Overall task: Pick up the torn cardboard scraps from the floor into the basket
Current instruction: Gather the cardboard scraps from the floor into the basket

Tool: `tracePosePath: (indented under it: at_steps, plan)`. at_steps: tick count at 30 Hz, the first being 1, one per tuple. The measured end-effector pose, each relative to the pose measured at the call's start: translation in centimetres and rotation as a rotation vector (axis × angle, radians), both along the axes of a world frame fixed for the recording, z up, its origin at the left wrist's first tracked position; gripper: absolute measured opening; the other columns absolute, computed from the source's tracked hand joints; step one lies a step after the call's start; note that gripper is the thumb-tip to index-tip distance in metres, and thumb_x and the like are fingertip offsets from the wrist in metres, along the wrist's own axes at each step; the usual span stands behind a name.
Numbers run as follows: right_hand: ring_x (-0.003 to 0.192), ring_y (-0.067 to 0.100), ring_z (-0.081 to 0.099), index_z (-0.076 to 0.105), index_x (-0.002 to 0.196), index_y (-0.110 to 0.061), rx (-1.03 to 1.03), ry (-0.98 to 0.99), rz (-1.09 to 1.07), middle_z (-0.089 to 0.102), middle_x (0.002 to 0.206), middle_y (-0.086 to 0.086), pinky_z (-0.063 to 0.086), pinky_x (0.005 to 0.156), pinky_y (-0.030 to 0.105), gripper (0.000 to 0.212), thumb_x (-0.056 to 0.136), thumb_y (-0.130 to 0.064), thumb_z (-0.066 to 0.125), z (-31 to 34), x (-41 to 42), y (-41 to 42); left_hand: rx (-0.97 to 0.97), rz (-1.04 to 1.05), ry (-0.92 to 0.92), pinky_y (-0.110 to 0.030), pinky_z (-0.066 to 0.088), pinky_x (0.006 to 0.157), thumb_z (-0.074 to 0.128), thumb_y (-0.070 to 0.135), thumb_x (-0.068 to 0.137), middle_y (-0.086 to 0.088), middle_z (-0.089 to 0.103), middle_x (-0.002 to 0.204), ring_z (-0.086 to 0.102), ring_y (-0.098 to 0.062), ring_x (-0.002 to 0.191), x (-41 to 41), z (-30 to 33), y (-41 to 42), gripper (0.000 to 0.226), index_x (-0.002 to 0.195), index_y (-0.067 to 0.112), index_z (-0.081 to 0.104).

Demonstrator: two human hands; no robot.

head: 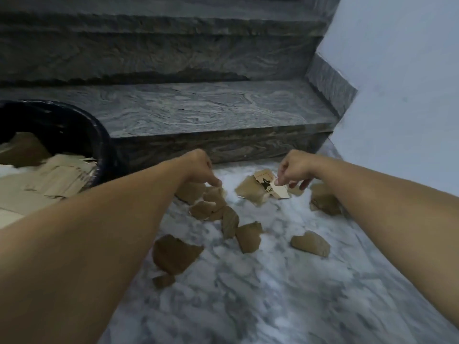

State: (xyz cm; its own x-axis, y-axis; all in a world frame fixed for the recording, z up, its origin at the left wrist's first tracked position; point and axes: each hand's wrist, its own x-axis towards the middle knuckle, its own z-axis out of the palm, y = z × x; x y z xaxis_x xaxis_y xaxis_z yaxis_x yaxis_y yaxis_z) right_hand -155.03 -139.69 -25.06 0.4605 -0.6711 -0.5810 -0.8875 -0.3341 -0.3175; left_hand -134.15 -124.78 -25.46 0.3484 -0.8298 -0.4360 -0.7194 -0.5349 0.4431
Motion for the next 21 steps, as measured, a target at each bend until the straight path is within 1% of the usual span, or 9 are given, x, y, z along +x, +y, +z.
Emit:
tracePosePath:
  at_steps: [3,5,7,10,12,14,17,19,21]
  plan:
    - [0.093,0.023,0.067,0.068,0.108,-0.005,-0.048,0.037,-0.013,0.067,0.108,0.01,0.06,0.067,0.035,0.031,0.082,-0.02,0.078,-2.9,-2.3,-2.5,0.066,0.022,-0.062,-0.036,0.05,0.086,0.081,0.037,0.074,-0.013,0.059,0.126,0.058,-0.028,0.111,-0.4,-4.2,-0.8,0.067,0.127,0.003,0.057]
    - [0.101,0.026,0.064,0.068,0.113,-0.005,-0.137,0.13,0.038,0.065,0.116,0.011,0.059,0.078,0.037,0.037,0.082,-0.024,0.077,-4.9,-3.7,-4.2,0.109,0.05,-0.06,-0.033,0.049,0.079,0.082,0.041,0.069,-0.011,0.053,0.134,0.056,-0.029,0.115,-0.2,-7.1,-1.3,0.086,0.139,0.008,0.046]
    - [0.113,0.028,0.06,0.063,0.123,-0.003,-0.22,0.238,0.105,0.06,0.128,0.012,0.053,0.094,0.037,0.051,0.083,-0.032,0.076,-6.9,-5.1,-5.5,0.179,0.03,-0.163,-0.035,0.047,0.092,0.076,0.059,0.066,-0.007,0.037,0.15,0.043,-0.029,0.131,-0.2,-9.5,-1.7,0.098,0.145,0.014,0.039]
    - [0.133,0.03,0.045,0.038,0.147,-0.011,-0.196,0.305,0.105,0.039,0.151,0.011,0.041,0.108,0.036,0.084,0.078,-0.034,0.08,-11.0,-7.7,-7.7,0.212,-0.015,-0.322,-0.041,0.021,0.116,0.061,0.062,0.08,-0.006,0.017,0.158,0.008,-0.032,0.146,-0.7,-11.8,-1.9,0.086,0.147,0.016,0.033]
    - [0.143,0.031,0.029,0.017,0.155,-0.023,-0.22,0.337,0.157,0.015,0.162,0.009,0.034,0.114,0.039,0.099,0.078,-0.036,0.078,-13.3,-9.0,-8.5,0.143,0.056,-0.314,-0.044,0.014,0.118,0.066,0.072,0.065,-0.003,0.01,0.161,-0.005,-0.033,0.147,0.1,-13.6,-1.3,0.1,0.147,0.022,0.034]
    - [0.147,0.033,0.017,0.006,0.156,-0.029,-0.259,0.375,0.252,0.0,0.164,0.006,0.027,0.117,0.044,0.09,0.088,-0.039,0.065,-15.0,-10.0,-9.3,0.073,0.158,-0.207,-0.046,0.008,0.118,0.071,0.077,0.047,-0.004,-0.002,0.162,-0.015,-0.03,0.147,1.3,-15.6,-0.9,0.12,0.148,0.028,0.031]
    - [0.142,0.033,0.024,0.006,0.155,-0.031,-0.315,0.424,0.312,0.014,0.161,0.007,0.032,0.113,0.049,0.085,0.091,-0.025,0.061,-16.1,-10.6,-9.7,0.111,0.164,-0.167,-0.044,-0.002,0.118,0.08,0.063,0.058,-0.007,-0.003,0.162,-0.016,-0.027,0.147,2.1,-17.4,-1.0,0.121,0.153,0.029,0.013]
    - [0.135,0.034,0.033,0.017,0.152,-0.025,-0.411,0.484,0.355,0.027,0.151,0.013,0.038,0.106,0.048,0.089,0.082,-0.017,0.072,-16.0,-10.6,-9.5,0.128,0.18,-0.17,-0.044,0.007,0.119,0.084,0.055,0.057,-0.01,0.007,0.161,-0.001,-0.029,0.148,1.9,-17.6,-1.2,0.125,0.154,0.032,0.008]
    - [0.129,0.034,0.036,0.03,0.145,-0.019,-0.458,0.509,0.382,0.034,0.143,0.016,0.04,0.102,0.046,0.084,0.076,-0.019,0.078,-15.7,-10.4,-9.5,0.139,0.216,-0.159,-0.046,0.019,0.117,0.085,0.053,0.055,-0.01,0.015,0.159,0.012,-0.033,0.145,1.7,-17.4,-1.3,0.121,0.152,0.034,0.015]
